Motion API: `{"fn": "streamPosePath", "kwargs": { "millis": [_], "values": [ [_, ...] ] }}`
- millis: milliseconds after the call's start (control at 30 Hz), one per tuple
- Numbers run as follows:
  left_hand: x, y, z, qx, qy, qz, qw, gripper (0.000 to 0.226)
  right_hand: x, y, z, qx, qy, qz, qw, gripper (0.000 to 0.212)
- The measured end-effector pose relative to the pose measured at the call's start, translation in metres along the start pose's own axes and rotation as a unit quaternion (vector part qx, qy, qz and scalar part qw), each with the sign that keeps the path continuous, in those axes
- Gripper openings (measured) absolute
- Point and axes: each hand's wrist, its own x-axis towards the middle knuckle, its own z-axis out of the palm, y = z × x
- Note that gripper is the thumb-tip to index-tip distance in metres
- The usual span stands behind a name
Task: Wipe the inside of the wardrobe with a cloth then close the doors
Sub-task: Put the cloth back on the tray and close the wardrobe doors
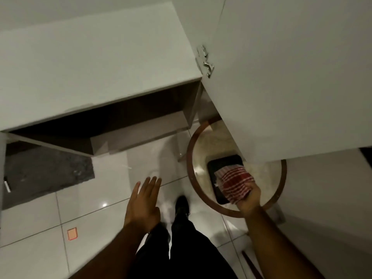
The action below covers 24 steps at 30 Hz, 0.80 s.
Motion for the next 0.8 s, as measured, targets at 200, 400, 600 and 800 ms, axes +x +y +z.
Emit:
{"fn": "streamPosePath", "kwargs": {
  "millis": [200, 400, 600, 800],
  "values": [
    [0.012, 0.014, 0.002, 0.048, 0.026, -0.009, 0.998, 0.083, 0.041, 0.004, -0.057, -0.247, 0.1, 0.039, 0.963, 0.052],
    [0.01, 0.004, -0.003, 0.007, 0.061, -0.062, 0.996, 0.075, 0.025, 0.027, -0.006, -0.438, 0.035, 0.0, 0.898, 0.046],
    [0.0, -0.03, -0.028, -0.008, 0.104, -0.141, 0.984, 0.076, -0.04, 0.069, 0.09, -0.614, -0.129, -0.222, 0.746, 0.046],
    [-0.002, -0.071, -0.116, -0.021, 0.201, -0.172, 0.964, 0.079, -0.113, 0.052, 0.234, -0.653, -0.183, -0.521, 0.518, 0.067]
  ]
}}
